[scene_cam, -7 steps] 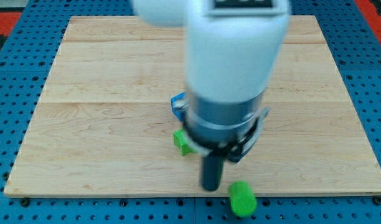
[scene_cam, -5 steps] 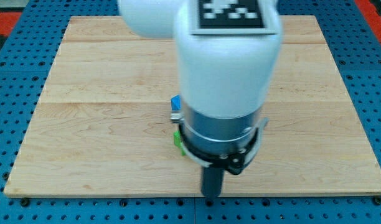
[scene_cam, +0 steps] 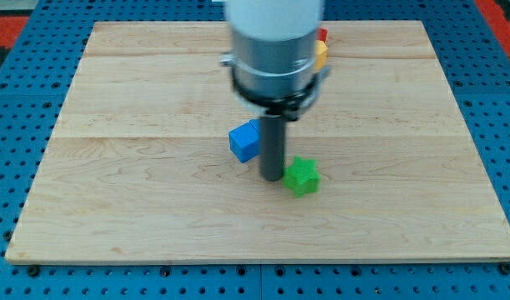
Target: Slide green star and blue triangle towards bottom right
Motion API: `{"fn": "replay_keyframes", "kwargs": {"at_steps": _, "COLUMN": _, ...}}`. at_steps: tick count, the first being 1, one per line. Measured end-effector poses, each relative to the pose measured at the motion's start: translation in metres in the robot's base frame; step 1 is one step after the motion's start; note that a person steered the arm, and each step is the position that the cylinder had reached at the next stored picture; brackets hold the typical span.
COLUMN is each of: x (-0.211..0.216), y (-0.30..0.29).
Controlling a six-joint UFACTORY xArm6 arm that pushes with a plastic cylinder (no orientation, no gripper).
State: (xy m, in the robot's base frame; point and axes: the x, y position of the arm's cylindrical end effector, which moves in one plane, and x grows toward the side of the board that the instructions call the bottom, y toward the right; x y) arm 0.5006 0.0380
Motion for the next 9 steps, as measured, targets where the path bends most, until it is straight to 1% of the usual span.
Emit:
{"fn": "replay_keyframes", "kwargs": {"at_steps": 1, "x": 0.023, "y": 0.071}}
{"fn": "replay_keyframes", "kwargs": {"at_steps": 2, "x": 0.034, "y": 0.066}}
{"fn": "replay_keyframes", "kwargs": {"at_steps": 3, "x": 0.046, "y": -0.042}}
{"fn": "replay_keyframes", "kwargs": {"at_steps": 4, "x": -0.006, "y": -0.127}}
{"fn": "replay_keyframes", "kwargs": {"at_steps": 5, "x": -0.067, "y": -0.068}}
{"fn": "replay_keyframes", "kwargs": {"at_steps": 6, "x": -0.063, "y": 0.016}}
{"fn": "replay_keyframes", "kwargs": {"at_steps": 7, "x": -0.049, "y": 0.041}}
{"fn": "replay_keyframes", "kwargs": {"at_steps": 8, "x": -0.081, "y": 0.073}}
{"fn": "replay_keyframes", "kwargs": {"at_steps": 9, "x": -0.039, "y": 0.140}}
